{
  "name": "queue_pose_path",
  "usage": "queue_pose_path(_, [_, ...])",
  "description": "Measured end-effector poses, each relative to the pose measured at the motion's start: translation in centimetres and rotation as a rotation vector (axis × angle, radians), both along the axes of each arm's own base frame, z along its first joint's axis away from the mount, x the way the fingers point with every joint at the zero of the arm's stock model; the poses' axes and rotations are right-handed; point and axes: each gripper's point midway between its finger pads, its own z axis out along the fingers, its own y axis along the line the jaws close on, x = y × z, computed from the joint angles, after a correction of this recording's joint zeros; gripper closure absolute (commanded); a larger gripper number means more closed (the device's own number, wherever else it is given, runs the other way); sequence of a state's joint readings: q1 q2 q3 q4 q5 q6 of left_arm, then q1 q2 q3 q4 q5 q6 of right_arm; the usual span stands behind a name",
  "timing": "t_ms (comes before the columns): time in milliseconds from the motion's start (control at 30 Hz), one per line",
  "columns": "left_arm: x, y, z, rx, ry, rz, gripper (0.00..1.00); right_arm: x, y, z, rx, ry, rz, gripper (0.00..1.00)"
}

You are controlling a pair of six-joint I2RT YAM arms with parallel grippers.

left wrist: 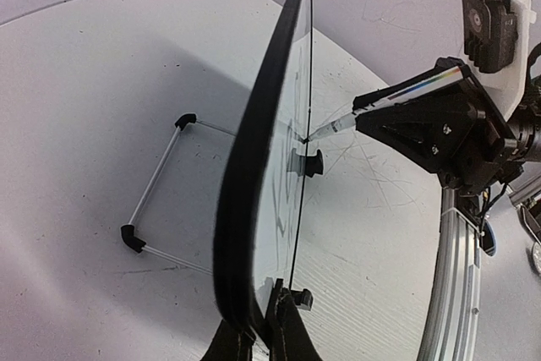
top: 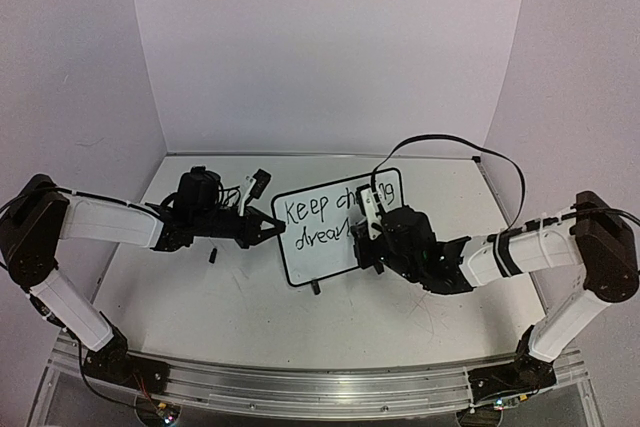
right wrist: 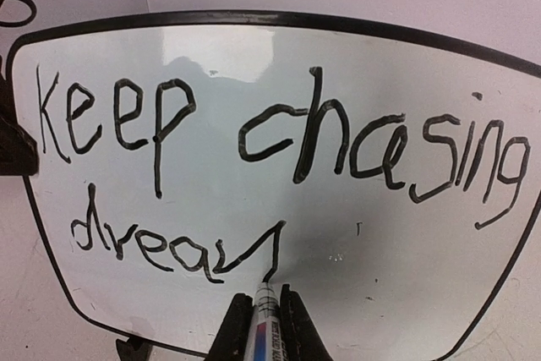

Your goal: Write a sentence on the whiteboard

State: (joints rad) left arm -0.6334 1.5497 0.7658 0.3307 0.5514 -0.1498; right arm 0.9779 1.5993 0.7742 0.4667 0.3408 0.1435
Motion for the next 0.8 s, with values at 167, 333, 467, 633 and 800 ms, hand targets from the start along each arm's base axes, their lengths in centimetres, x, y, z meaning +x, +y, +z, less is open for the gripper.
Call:
queue_pose_path(167, [0.0, 0.0, 0.0, 0.000, 0.000, 0.001, 1.00, 0.0, 0.0, -0.1, 0.001, 0.003, -0.001, 1.00])
queue_pose_path(333, [0.0, 0.0, 0.0, 0.000, 0.000, 0.001, 1.00, 0.0, 0.0, 0.0, -0.003, 0.001, -0.001, 1.00])
queue_pose_path(467, [0.0, 0.0, 0.0, 0.000, -0.001, 0.001, 1.00, 0.2, 0.0, 0.3, -0.004, -0.005, -0.005, 1.00])
queue_pose_path(633, [0.0, 0.0, 0.0, 0.000, 0.000, -0.001, 1.00, 0.6, 0.0, 1.2, 0.008, -0.025, -0.017, 1.00])
queue_pose_path(800, [0.0, 0.0, 0.0, 0.000, 0.000, -0.002, 1.00, 0.9, -0.3, 1.5, 0.011, -0.035, -0.033, 1.00])
